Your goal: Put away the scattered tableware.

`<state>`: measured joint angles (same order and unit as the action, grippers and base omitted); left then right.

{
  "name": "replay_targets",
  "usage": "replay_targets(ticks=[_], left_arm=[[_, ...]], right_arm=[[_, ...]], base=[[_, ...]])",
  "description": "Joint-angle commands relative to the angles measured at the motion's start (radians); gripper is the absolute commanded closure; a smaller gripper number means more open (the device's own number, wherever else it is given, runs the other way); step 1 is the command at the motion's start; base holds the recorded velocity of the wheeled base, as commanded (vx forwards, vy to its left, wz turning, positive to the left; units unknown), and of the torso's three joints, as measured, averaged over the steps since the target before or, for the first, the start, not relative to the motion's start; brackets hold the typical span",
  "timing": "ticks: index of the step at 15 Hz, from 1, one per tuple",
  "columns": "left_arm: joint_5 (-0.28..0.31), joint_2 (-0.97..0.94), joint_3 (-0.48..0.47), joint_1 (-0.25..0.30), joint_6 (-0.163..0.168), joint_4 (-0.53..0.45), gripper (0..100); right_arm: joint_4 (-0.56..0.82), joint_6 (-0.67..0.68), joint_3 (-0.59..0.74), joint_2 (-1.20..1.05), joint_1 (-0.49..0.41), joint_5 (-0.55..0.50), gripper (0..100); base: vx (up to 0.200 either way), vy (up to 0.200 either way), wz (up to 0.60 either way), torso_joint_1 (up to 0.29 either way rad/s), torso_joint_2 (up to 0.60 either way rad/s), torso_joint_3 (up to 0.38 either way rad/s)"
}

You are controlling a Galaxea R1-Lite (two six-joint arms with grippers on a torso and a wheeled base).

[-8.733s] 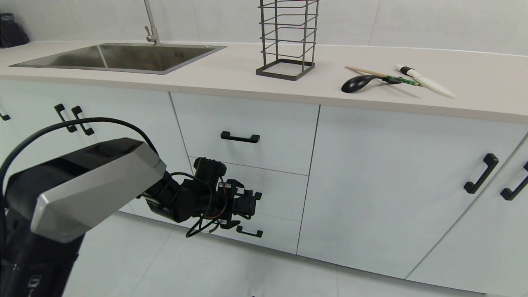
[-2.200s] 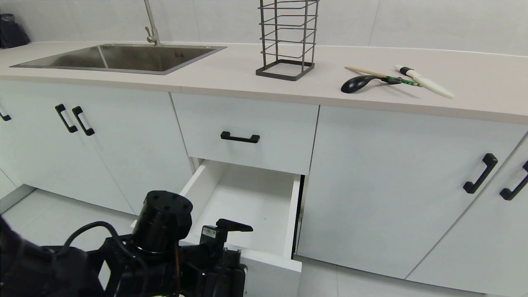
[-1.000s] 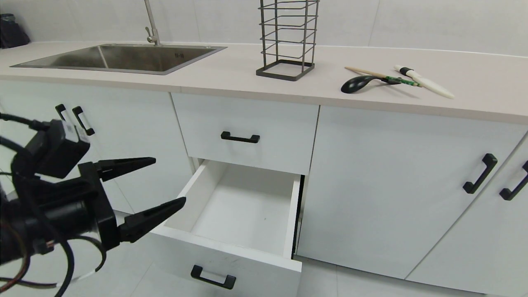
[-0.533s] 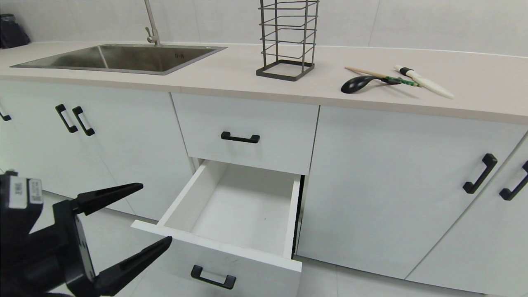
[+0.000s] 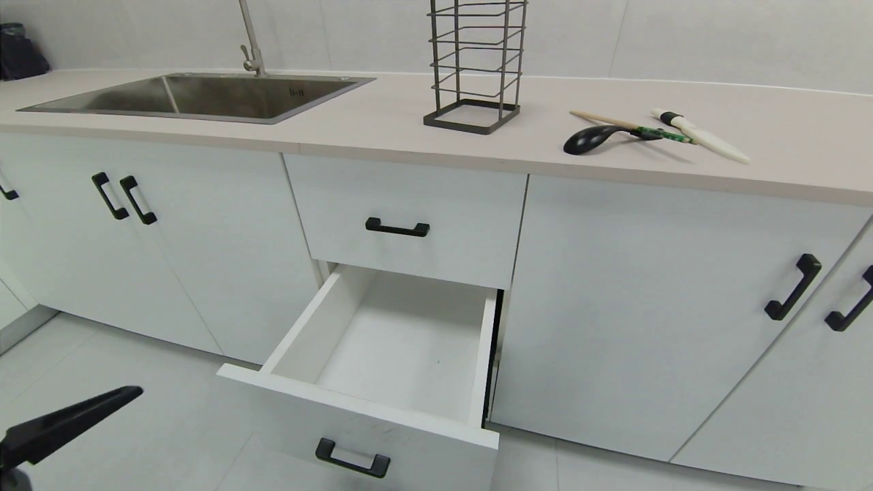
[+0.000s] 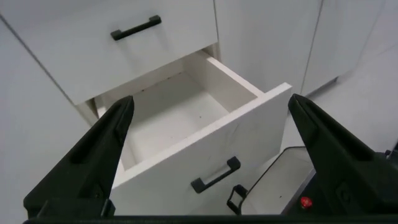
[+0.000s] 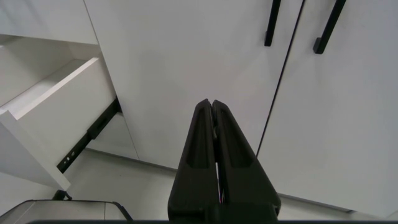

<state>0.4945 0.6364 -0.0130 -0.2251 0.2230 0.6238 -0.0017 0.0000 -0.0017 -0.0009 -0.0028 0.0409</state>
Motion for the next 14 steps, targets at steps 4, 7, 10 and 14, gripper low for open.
replay_targets(ticks=[4, 7, 10, 14], left_arm=[[-0.004, -0.58, 0.013, 0.194, -0.001, -0.498, 0], [-0.013, -0.636, 0.011, 0.224, -0.019, -0.567, 0], [-0.298, -0.636, 0.013, 0.224, -0.002, -0.566, 0], [-0.326, -0.636, 0.013, 0.224, -0.01, -0.564, 0]], right_arm=[[0.0, 0.002, 0.0, 0.001, 0.0, 0.001, 100], [0.0, 0.002, 0.0, 0.001, 0.0, 0.001, 100], [0.0, 0.002, 0.0, 0.001, 0.0, 0.001, 100], [0.0, 0.002, 0.0, 0.001, 0.0, 0.001, 100]], base=[[0.0, 0.0, 0.0, 0.0, 0.0, 0.0], [0.0, 0.0, 0.0, 0.0, 0.0, 0.0], [0.0, 0.0, 0.0, 0.0, 0.0, 0.0], [0.0, 0.0, 0.0, 0.0, 0.0, 0.0]])
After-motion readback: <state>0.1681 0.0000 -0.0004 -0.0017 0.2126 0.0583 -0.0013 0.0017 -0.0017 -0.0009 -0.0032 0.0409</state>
